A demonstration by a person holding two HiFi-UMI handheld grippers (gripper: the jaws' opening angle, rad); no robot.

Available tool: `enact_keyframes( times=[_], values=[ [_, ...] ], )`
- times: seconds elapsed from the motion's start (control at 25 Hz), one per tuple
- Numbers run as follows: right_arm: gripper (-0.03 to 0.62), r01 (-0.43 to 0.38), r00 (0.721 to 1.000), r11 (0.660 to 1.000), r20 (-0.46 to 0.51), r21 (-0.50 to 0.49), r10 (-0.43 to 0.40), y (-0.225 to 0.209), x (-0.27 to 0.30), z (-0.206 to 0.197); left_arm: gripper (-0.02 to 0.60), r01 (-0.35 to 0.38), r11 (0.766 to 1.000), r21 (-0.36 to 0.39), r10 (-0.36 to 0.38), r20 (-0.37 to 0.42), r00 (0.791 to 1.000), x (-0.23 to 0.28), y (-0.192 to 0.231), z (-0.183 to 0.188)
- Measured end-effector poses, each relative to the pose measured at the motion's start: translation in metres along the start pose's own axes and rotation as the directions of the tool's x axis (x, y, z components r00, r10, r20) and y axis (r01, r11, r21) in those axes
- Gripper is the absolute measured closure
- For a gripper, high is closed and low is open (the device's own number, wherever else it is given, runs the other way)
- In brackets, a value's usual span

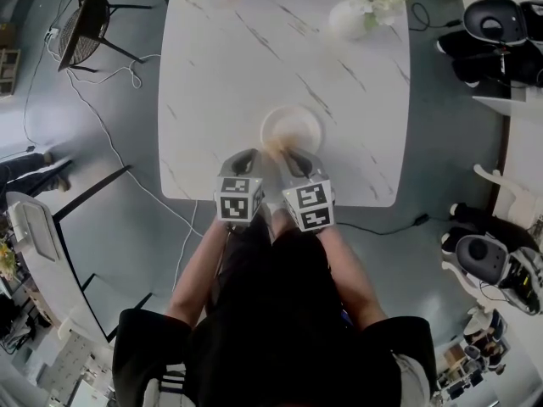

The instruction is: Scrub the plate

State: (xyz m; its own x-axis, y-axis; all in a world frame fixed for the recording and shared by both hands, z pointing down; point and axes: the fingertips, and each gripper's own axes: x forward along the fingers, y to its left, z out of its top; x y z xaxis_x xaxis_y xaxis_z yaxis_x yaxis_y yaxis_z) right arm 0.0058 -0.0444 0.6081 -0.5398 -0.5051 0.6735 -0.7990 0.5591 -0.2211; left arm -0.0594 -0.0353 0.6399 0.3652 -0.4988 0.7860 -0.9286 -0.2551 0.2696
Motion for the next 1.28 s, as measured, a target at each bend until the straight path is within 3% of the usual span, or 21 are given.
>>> enact_keyframes(
  times=[0.68, 1.28],
  values=[
    [0.546, 0.145, 0.989, 0.986, -0.006, 0.079, -0.145, -0.058, -0.029, -0.014, 0.565, 0.039, 0.999, 0.029, -0.039, -0.001, 0.999, 0.012, -0.015, 0.009],
    [0.545, 0.140, 0.989, 0.987, 0.029, 0.076, -0.142, -0.050, -0.041, -0.005, 0.565, 0.039, 0.998, 0.040, -0.039, 0.021, 0.999, 0.002, -0.018, 0.011]
  ],
)
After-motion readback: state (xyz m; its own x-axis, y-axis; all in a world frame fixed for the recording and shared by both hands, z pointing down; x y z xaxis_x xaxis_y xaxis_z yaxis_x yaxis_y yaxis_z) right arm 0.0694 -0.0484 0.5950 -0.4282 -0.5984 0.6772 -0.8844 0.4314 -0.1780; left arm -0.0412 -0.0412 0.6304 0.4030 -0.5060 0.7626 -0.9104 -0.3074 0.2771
